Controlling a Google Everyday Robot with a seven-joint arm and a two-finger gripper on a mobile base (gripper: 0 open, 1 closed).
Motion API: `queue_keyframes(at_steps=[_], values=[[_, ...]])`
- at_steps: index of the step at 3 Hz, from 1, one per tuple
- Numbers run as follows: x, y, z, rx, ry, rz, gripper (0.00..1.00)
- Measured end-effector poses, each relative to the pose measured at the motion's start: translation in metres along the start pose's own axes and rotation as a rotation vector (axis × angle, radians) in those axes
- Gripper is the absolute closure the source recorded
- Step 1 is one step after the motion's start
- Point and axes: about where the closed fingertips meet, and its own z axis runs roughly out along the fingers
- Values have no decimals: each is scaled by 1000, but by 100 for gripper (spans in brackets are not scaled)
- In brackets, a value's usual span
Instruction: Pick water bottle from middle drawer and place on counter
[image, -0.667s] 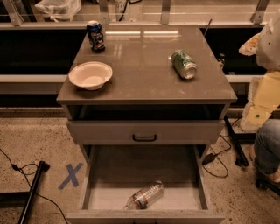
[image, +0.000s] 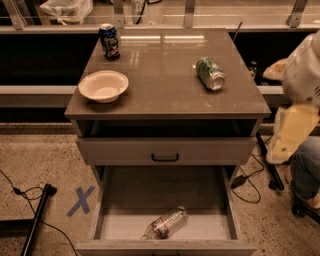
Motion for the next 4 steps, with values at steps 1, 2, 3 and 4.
queue_keyframes(at_steps=[1, 2, 3, 4], values=[[-3, 48, 66, -24, -133, -109, 0], [2, 49, 74, -14, -124, -134, 0], [-19, 54, 100, -45, -131, -181, 0], [-39, 81, 154, -62, -129, -265, 0]])
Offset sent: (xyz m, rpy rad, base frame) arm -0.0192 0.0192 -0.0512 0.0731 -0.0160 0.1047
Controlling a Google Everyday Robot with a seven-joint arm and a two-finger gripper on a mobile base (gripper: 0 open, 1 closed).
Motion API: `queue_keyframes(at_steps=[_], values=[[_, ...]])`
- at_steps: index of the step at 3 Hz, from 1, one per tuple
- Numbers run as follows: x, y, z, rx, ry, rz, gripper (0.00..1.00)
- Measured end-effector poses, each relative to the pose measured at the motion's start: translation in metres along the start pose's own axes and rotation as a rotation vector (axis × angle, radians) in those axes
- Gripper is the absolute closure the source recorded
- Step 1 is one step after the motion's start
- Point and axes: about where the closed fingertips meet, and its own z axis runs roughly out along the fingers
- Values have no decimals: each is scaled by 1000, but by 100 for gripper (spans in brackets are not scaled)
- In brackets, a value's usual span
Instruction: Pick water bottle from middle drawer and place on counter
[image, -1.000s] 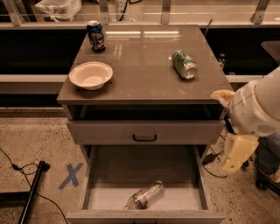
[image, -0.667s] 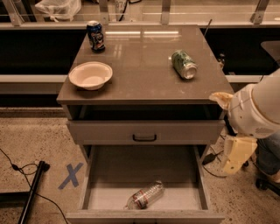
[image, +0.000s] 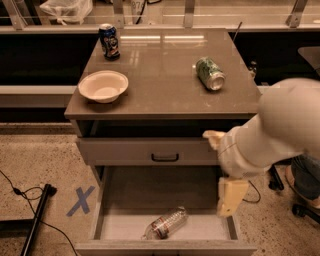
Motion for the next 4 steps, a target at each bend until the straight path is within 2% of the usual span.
queue_keyframes(at_steps=[1, 3, 4], values=[[-18, 26, 58, 5, 0, -110, 0], [-19, 26, 59, 3, 17, -115, 0], [-26, 38, 101, -14, 24, -180, 0]])
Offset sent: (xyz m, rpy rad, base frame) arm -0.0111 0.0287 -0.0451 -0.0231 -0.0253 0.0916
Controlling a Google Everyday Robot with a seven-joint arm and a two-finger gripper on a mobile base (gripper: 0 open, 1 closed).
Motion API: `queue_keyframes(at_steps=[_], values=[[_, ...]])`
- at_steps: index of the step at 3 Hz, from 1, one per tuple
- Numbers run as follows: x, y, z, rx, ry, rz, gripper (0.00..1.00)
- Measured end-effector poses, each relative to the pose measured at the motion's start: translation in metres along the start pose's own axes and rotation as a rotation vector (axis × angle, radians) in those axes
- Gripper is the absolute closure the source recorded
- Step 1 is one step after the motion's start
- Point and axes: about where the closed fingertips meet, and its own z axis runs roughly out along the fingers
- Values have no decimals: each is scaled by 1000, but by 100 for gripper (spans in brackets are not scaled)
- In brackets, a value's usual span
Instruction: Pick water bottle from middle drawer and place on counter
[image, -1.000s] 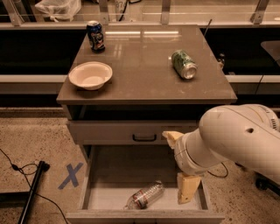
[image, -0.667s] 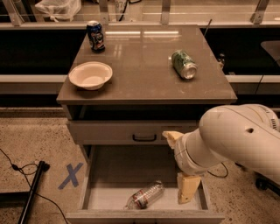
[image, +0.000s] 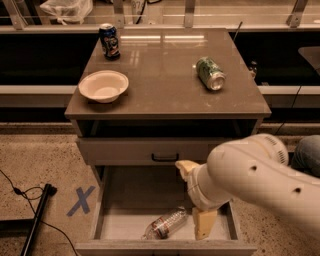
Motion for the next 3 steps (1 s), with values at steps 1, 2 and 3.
queue_keyframes(at_steps=[1, 2, 3], values=[[-11, 1, 56, 26, 1, -55, 0], [-19, -5, 97, 6, 9, -104, 0], [-12, -14, 140, -54, 2, -149, 0]])
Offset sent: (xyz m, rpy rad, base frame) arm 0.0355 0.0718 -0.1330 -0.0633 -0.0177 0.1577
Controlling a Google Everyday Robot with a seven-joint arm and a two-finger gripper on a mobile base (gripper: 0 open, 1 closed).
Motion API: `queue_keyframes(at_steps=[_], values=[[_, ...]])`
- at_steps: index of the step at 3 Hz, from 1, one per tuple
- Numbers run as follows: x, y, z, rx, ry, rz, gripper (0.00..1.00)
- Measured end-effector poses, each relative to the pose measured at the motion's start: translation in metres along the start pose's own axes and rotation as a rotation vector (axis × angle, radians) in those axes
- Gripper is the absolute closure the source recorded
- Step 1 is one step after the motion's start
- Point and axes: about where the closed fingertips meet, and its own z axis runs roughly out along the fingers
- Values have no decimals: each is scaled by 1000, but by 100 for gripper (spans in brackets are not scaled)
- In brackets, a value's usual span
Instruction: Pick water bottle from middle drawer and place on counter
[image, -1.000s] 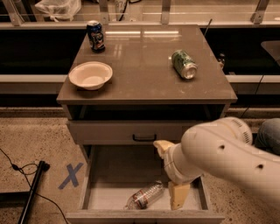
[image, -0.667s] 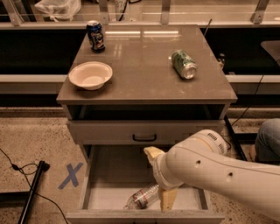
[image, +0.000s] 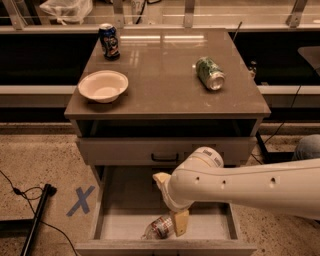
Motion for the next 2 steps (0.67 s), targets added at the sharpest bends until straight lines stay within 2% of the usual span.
queue_keyframes(at_steps=[1, 2], values=[[12, 4, 34, -68, -112, 60, 0], [19, 15, 54, -118, -233, 59, 0]])
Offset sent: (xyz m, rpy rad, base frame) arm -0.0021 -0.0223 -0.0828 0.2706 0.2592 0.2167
